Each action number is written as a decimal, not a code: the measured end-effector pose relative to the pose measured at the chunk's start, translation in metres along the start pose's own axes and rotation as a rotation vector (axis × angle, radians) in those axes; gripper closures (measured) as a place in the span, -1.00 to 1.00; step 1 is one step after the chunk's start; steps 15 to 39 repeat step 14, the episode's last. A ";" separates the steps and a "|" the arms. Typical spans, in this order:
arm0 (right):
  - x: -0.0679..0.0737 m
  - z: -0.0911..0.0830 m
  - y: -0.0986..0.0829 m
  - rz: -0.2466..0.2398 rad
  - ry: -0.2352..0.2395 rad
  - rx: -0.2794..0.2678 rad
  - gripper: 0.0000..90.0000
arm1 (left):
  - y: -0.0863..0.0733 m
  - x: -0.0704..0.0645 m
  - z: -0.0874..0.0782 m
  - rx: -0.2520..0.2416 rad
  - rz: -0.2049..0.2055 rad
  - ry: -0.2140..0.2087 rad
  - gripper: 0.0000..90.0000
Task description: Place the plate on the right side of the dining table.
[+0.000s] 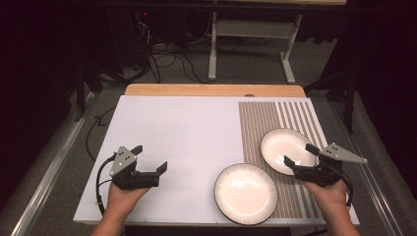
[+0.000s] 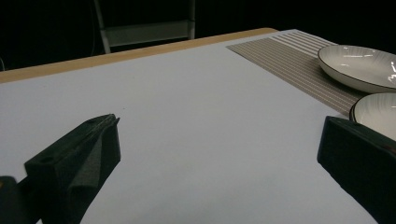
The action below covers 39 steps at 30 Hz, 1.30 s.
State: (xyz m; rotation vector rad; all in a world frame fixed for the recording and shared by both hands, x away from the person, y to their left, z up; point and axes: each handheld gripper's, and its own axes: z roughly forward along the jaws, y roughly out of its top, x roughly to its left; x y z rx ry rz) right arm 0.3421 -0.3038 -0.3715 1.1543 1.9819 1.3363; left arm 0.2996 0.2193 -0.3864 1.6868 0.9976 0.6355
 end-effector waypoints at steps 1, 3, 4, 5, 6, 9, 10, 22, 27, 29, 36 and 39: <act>0.009 0.002 0.001 -0.017 0.014 0.003 -0.95 | 0.000 -0.001 0.000 0.001 0.003 0.000 -1.00; 0.026 0.004 0.003 -0.065 0.030 0.000 -0.99 | 0.001 -0.002 -0.001 -0.002 0.008 -0.006 -1.00; 0.029 0.004 0.003 -0.078 0.032 -0.003 -0.99 | 0.001 -0.004 -0.001 -0.006 0.011 -0.006 -1.00; 0.039 0.005 0.004 -0.091 0.052 -0.010 -0.99 | 0.001 -0.005 -0.001 -0.006 0.012 -0.007 -1.00; 0.042 0.005 0.005 -0.094 0.061 -0.014 -0.99 | 0.001 -0.006 -0.001 -0.007 0.015 -0.009 -1.00; 0.059 0.004 0.007 -0.117 0.106 -0.033 -0.99 | 0.002 -0.008 -0.003 -0.009 0.024 -0.012 -1.00; 0.061 0.004 0.008 -0.122 0.105 -0.034 -0.99 | 0.002 -0.009 -0.003 -0.011 0.024 -0.014 -1.00; 0.065 0.004 0.007 -0.144 0.112 -0.032 -0.99 | 0.002 -0.009 -0.004 -0.019 0.018 -0.016 -1.00; 0.065 0.004 0.007 -0.144 0.112 -0.032 -0.99 | 0.002 -0.009 -0.004 -0.019 0.018 -0.016 -1.00; 0.065 0.004 0.007 -0.144 0.112 -0.032 -0.99 | 0.002 -0.009 -0.004 -0.019 0.018 -0.016 -1.00; 0.065 0.004 0.007 -0.144 0.112 -0.032 -0.99 | 0.002 -0.009 -0.004 -0.019 0.018 -0.016 -1.00; 0.065 0.004 0.007 -0.144 0.112 -0.032 -0.99 | 0.002 -0.009 -0.004 -0.019 0.018 -0.016 -1.00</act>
